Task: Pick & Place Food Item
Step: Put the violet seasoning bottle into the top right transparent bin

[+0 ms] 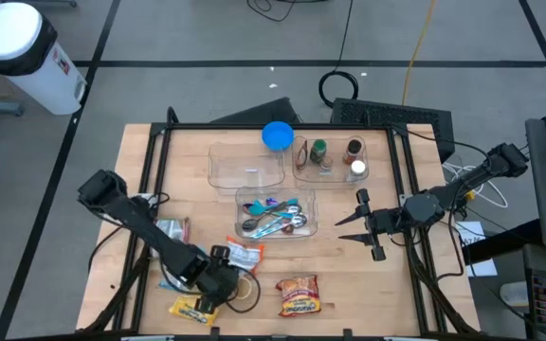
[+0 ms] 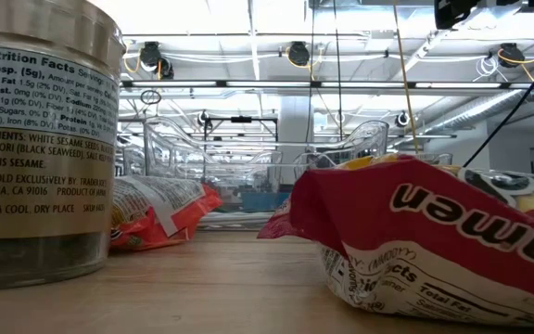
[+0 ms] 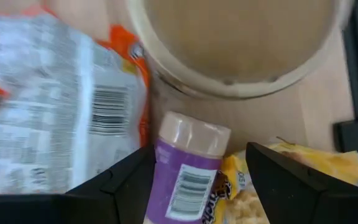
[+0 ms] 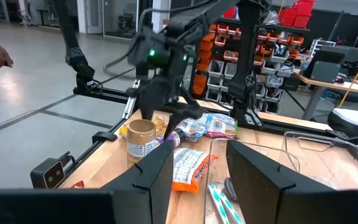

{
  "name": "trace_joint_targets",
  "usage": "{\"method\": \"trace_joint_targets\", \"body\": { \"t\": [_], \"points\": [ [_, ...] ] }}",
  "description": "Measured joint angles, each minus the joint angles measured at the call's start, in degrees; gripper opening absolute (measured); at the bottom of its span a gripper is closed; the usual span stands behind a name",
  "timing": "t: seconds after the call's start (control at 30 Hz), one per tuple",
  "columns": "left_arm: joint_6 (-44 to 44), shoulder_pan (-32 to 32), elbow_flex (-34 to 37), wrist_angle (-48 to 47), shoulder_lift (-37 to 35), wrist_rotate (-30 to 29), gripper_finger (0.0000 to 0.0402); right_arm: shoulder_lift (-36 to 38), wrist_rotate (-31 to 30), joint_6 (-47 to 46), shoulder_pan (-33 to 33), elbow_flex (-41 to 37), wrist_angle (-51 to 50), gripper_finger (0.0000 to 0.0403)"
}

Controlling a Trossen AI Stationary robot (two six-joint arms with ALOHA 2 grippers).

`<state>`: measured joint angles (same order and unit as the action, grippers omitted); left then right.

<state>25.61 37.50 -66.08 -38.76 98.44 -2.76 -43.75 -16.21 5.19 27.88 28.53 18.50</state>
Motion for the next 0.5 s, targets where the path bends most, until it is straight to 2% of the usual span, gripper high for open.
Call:
{"method": "trace_joint_targets", "body": {
  "t": [0.07,0.27,0.5],
  "points": [
    [0.04,-0.01,0.0,0.06,1.92,1.21,0.0255,0.02,0.0,0.0,0.0,0.0,0.0,0.0139],
    [0.61,-0.29,-0.12,0.11,5.82,0.09,0.0255,0.01,0.0,0.0,0.0,0.0,0.04,0.0139],
    [-0.14,-1.71,0.07,-0.61,5.58,0.02,0.0246,0.0,0.0,0.0,0.0,0.0,0.04,0.0139]
  ]
}}
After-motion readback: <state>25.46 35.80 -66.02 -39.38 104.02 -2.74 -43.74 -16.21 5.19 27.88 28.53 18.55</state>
